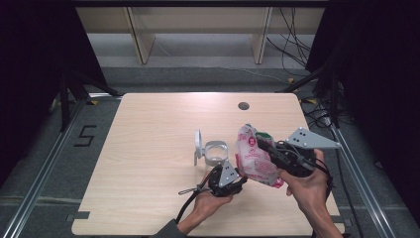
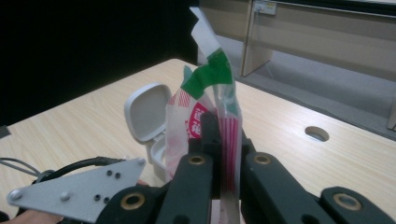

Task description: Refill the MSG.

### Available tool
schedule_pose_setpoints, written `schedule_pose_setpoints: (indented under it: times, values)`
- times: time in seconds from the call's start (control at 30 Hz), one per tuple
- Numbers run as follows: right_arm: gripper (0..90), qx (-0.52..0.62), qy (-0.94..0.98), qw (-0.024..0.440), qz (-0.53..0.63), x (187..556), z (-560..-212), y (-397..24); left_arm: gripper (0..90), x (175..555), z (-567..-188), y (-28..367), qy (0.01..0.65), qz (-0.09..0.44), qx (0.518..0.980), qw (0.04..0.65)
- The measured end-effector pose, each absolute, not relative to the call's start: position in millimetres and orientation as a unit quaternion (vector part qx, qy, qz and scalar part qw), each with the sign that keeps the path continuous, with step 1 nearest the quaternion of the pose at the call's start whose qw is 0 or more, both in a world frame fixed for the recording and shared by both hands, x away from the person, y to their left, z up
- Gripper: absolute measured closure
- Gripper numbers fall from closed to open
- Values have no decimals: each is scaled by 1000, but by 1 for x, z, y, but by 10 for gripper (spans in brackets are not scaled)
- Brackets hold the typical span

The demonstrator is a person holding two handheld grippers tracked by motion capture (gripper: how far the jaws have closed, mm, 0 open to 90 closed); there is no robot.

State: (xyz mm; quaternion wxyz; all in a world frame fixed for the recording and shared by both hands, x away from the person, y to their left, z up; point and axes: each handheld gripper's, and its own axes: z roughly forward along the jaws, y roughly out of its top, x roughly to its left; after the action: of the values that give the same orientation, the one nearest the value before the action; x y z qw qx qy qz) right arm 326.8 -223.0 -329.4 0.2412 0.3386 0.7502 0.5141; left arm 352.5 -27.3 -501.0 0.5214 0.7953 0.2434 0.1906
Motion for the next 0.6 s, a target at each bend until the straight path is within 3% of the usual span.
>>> schedule_pose_setpoints:
  times: [0.2, 0.6]
  values:
    - [900, 345, 748, 231, 518, 332, -326, -222, 725, 353, -500, -29, 248, 191, 791, 526]
    - [900, 347, 744, 239, 518, 355, -322, -206, 742, 351, -507, -40, 288, 138, 750, 579]
